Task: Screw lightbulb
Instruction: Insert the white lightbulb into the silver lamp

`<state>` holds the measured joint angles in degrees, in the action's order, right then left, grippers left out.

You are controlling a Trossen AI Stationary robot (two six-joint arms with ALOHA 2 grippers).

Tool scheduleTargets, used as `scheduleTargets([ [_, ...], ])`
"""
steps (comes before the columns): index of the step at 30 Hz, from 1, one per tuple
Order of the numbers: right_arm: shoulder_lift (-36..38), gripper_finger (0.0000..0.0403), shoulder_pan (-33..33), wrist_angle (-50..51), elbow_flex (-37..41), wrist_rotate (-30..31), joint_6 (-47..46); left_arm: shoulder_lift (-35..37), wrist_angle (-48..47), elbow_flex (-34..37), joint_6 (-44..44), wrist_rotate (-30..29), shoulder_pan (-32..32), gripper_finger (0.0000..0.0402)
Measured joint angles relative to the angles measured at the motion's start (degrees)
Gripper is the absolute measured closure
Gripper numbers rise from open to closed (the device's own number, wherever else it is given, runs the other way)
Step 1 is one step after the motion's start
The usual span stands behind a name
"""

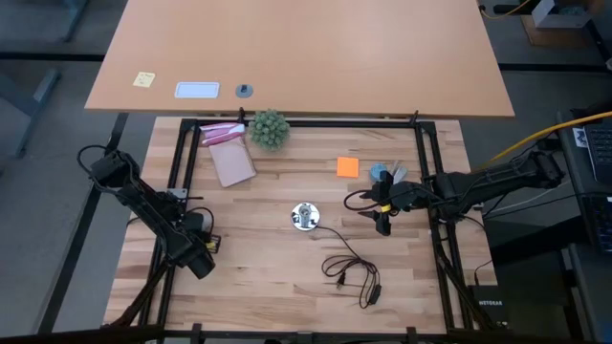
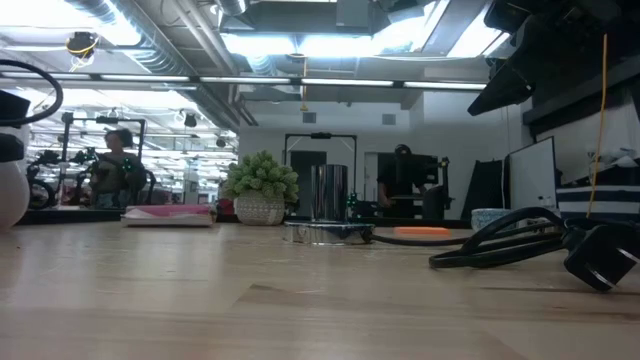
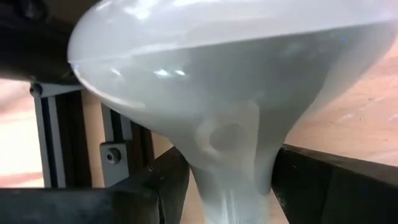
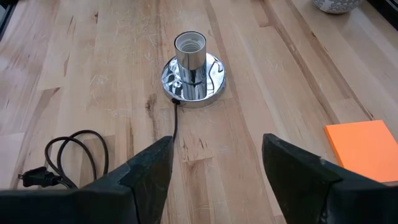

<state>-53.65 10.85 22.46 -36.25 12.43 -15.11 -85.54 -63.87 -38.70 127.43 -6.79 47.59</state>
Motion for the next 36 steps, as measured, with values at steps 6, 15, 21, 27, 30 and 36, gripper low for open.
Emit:
scheduleTargets([
  [6, -0.01, 0.0157, -0.01, 0.0, 0.0, -0.01, 0.01, 0.0, -0.05, 0.01, -0.89, -0.02, -0.01, 0.0217],
  [15, 0.0, 0.0157, -0.01, 0.01, 0.0, 0.0, 0.01, 0.0, 0.3, 0.01, -1.7, -0.02, -0.02, 0.0218],
  [21, 0.0, 0.0157, -0.02, 0.02, 0.0, 0.0, 0.02, 0.0, 1.55, 0.0, 1.58, -0.04, -0.01, 0.023],
  [27, -0.01, 0.0157, 0.0, 0.01, 0.0, -0.01, 0.0, 0.04, 4.0, -0.06, 1.92, -1.42, 0.0, 0.0261],
  [30, 0.0, 0.0157, -0.02, 0.0, 0.0, -0.02, 0.01, 0.04, 4.6, -0.09, 3.52, -2.9, 0.0, 0.0261],
  [36, -0.02, 0.0157, 0.0, 0.02, 0.0, -0.02, 0.02, 0.04, 6.06, -0.09, 3.83, -5.03, 0.0, 0.0254],
])
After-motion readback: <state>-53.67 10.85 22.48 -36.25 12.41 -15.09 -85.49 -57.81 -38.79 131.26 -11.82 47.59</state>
